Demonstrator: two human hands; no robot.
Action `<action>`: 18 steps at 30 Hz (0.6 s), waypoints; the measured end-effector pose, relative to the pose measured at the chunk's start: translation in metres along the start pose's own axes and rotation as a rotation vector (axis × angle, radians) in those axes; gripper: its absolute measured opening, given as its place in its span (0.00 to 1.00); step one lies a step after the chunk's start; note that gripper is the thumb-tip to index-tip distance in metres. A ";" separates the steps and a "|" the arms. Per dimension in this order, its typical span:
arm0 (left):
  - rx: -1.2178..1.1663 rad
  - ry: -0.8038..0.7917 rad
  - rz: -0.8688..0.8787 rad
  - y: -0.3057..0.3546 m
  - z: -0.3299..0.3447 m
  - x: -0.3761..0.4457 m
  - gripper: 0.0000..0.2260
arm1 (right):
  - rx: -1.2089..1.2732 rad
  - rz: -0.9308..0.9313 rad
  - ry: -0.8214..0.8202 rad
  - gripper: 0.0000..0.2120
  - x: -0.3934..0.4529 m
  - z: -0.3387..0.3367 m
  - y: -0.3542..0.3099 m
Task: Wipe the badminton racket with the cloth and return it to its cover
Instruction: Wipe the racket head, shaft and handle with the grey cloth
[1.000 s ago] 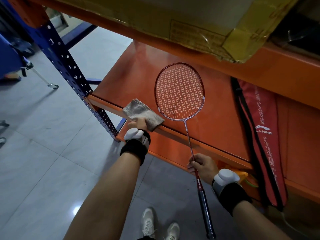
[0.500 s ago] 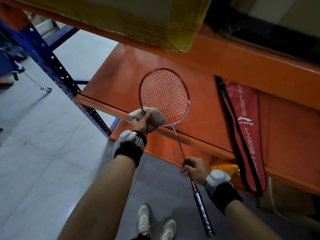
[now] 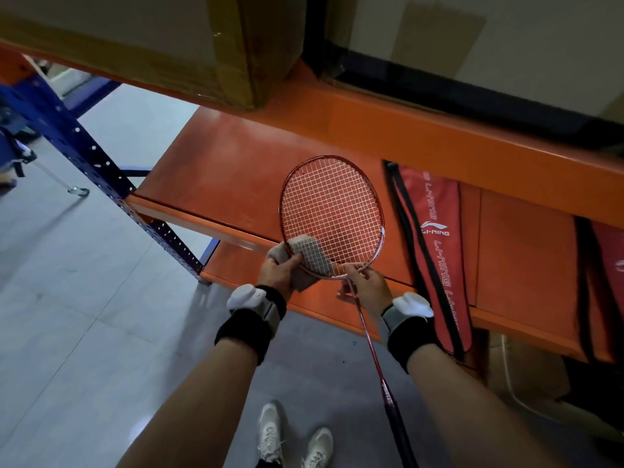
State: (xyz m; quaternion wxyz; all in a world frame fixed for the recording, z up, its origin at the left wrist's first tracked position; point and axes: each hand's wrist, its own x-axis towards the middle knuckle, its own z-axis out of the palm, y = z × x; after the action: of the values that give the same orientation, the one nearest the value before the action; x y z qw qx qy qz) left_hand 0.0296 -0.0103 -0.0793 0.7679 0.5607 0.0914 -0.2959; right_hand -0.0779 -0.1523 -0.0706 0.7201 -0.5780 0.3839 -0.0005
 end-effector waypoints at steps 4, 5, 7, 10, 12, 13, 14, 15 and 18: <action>0.010 0.084 0.046 0.005 0.006 -0.006 0.08 | -0.028 -0.033 0.028 0.12 -0.006 -0.008 0.005; 0.092 0.178 0.071 0.007 0.004 -0.004 0.09 | -0.040 -0.039 0.038 0.12 -0.008 -0.012 0.006; 0.412 0.372 0.135 0.015 0.000 0.001 0.12 | -0.073 -0.062 0.046 0.12 -0.010 -0.017 0.008; 0.734 0.468 0.333 0.026 0.001 0.003 0.15 | -0.161 -0.097 0.037 0.11 -0.015 -0.021 0.011; 0.940 0.467 0.454 0.031 0.003 0.001 0.13 | -0.160 -0.096 0.023 0.08 -0.019 -0.020 0.011; 1.034 0.448 0.500 0.032 0.003 -0.001 0.10 | -0.148 -0.091 0.005 0.07 -0.020 -0.019 0.011; 1.104 0.406 0.546 0.034 0.002 -0.004 0.09 | -0.136 -0.089 -0.021 0.07 -0.022 -0.017 0.010; 1.157 0.342 0.599 0.034 0.001 -0.008 0.10 | -0.125 -0.087 -0.050 0.07 -0.025 -0.014 0.009; 1.342 0.189 0.678 0.033 -0.001 -0.014 0.26 | -0.041 -0.076 -0.119 0.08 -0.032 -0.006 0.008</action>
State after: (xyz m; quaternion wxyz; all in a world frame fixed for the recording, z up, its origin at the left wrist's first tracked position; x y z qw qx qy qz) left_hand 0.0366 0.0020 -0.0464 0.2995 0.9282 -0.2203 0.0139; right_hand -0.1074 -0.1407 -0.0597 0.7291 -0.6057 0.3184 0.0144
